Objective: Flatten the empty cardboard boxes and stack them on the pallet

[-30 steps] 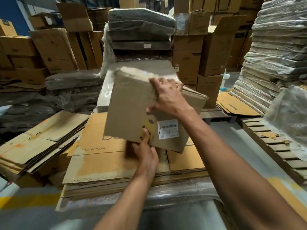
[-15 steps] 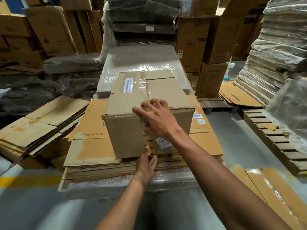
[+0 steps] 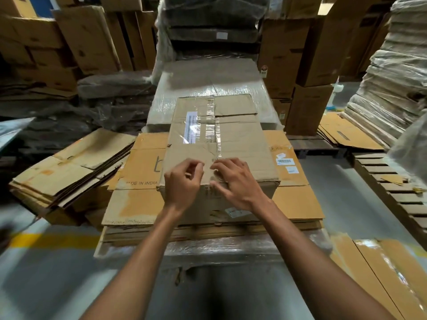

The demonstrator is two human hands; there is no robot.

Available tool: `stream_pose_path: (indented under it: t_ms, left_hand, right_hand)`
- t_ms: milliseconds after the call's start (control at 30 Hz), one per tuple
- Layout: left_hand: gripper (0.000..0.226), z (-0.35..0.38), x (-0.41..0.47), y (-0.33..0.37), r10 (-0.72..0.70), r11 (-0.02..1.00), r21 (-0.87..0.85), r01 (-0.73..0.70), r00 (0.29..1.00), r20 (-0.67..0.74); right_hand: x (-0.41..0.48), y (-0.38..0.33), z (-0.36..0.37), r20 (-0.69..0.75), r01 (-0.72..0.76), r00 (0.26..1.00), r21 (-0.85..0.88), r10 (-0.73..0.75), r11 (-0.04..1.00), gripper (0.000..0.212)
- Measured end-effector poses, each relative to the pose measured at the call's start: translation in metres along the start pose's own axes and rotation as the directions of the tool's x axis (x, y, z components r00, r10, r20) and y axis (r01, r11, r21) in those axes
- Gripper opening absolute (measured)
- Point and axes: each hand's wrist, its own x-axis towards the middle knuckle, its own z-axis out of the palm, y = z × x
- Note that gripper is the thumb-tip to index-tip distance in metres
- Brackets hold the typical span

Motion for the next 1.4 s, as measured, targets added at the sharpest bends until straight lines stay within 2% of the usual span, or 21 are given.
stream_pose_path:
  t_ms: [100,200,267,367,467,600,700,867,967,1100,1167,1300,1400]
  left_hand:
    - [0.025,0.008,0.048,-0.003,-0.057,0.990,0.141,0.031,0.981,0.185]
    - [0.046,0.018,0.072,-0.016,-0.117,0.971,0.240,0.026,0.919,0.376]
    - [0.053,0.024,0.078,-0.024,-0.136,0.960,0.279,0.005,0.882,0.452]
    - [0.055,0.033,0.083,-0.029,-0.140,0.952,0.307,-0.014,0.869,0.474]
    - [0.056,0.039,0.082,-0.031,-0.134,0.912,0.398,-0.096,0.849,0.510]
    - [0.049,0.037,0.080,-0.039,-0.137,0.853,0.492,-0.175,0.835,0.534]
    - [0.052,0.038,0.085,-0.041,-0.167,0.817,0.536,-0.215,0.800,0.576]
    - [0.050,0.047,0.103,-0.029,-0.292,0.780,0.599,-0.182,0.741,0.605]
    - [0.051,0.057,0.115,-0.018,-0.332,0.814,0.567,-0.123,0.703,0.629]
    - [0.054,0.063,0.123,-0.007,-0.353,0.838,0.538,-0.093,0.660,0.663]
    - [0.049,0.066,0.117,-0.005,-0.366,0.826,0.556,-0.089,0.666,0.650]
    - [0.014,0.063,0.114,0.006,-0.325,0.888,0.453,0.074,0.798,0.508]
    - [0.041,0.044,0.119,0.036,-0.321,0.921,0.353,0.163,0.832,0.453]
  right_hand:
    - [0.012,-0.003,-0.002,0.010,-0.133,0.991,0.011,0.133,0.991,0.040]
    - [0.028,-0.004,-0.009,0.067,-0.211,0.973,-0.113,0.219,0.971,0.046]
    - [0.037,-0.002,-0.013,0.114,-0.242,0.958,-0.184,0.265,0.953,0.051]
    - [0.052,-0.001,-0.015,0.163,-0.267,0.934,-0.269,0.317,0.926,0.054]
    - [0.066,-0.002,-0.016,0.224,-0.280,0.906,-0.321,0.360,0.905,0.056]
    - [0.079,-0.009,-0.019,0.289,-0.206,0.896,-0.403,0.337,0.892,0.050]
    - [0.087,-0.014,-0.024,0.303,-0.215,0.882,-0.424,0.361,0.880,0.045]
    - [0.091,-0.009,-0.035,0.304,-0.224,0.879,-0.417,0.368,0.881,0.041]
    - [0.093,-0.010,-0.037,0.295,-0.271,0.871,-0.378,0.393,0.885,0.032]
    - [0.097,-0.006,-0.039,0.202,-0.271,0.912,-0.355,0.357,0.895,0.032]
    - [0.096,-0.005,-0.043,0.174,-0.260,0.926,-0.346,0.334,0.902,0.029]
    - [0.098,-0.001,-0.059,0.170,-0.258,0.935,-0.272,0.310,0.927,0.027]
    - [0.110,0.015,-0.086,0.177,-0.287,0.930,-0.200,0.323,0.937,0.022]
